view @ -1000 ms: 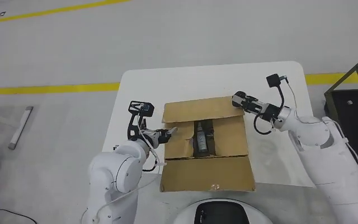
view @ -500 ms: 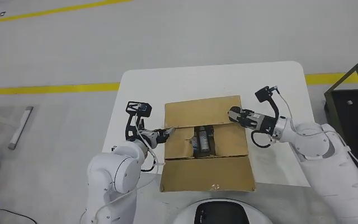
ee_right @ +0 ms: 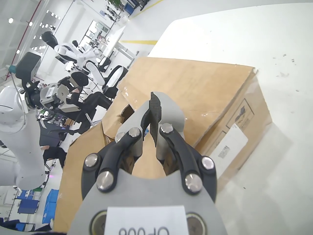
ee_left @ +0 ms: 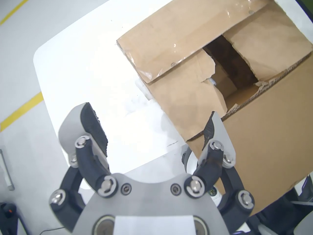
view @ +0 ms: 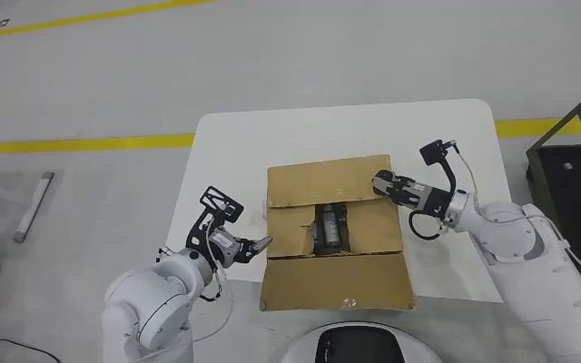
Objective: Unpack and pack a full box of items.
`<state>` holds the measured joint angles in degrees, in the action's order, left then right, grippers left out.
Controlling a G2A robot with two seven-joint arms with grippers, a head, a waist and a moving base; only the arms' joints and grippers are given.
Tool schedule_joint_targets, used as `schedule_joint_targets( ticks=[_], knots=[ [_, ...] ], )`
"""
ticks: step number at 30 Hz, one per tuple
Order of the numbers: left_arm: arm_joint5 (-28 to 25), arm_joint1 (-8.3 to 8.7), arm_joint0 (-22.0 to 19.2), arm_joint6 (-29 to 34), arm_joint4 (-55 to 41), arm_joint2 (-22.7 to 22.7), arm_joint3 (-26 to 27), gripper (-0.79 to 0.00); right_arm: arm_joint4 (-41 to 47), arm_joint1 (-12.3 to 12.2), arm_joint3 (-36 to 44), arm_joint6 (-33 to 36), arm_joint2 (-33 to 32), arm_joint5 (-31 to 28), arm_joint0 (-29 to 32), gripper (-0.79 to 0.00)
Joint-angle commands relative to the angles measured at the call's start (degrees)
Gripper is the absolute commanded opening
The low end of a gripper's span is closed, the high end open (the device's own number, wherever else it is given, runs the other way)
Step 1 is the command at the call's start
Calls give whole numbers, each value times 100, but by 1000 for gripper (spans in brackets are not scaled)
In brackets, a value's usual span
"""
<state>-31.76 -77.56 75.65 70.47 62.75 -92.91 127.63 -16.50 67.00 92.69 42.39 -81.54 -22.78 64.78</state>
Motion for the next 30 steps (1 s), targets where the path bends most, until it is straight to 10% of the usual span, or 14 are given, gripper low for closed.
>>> schedule_joint_targets(
  ticks=[1, 12, 30],
  knots=[
    [34, -1, -3, 3, 12, 17, -2, 0, 26, -5, -22, -14, 23, -9, -14, -785],
    [-76, 45, 170, -229, 202, 29, 83, 0, 182, -32, -70, -161, 94, 30, 3, -785],
    [-1235, 614, 1861, -1030, 968, -347, 295, 0, 201, -83, 39, -315, 180, 75, 108, -785]
  ],
)
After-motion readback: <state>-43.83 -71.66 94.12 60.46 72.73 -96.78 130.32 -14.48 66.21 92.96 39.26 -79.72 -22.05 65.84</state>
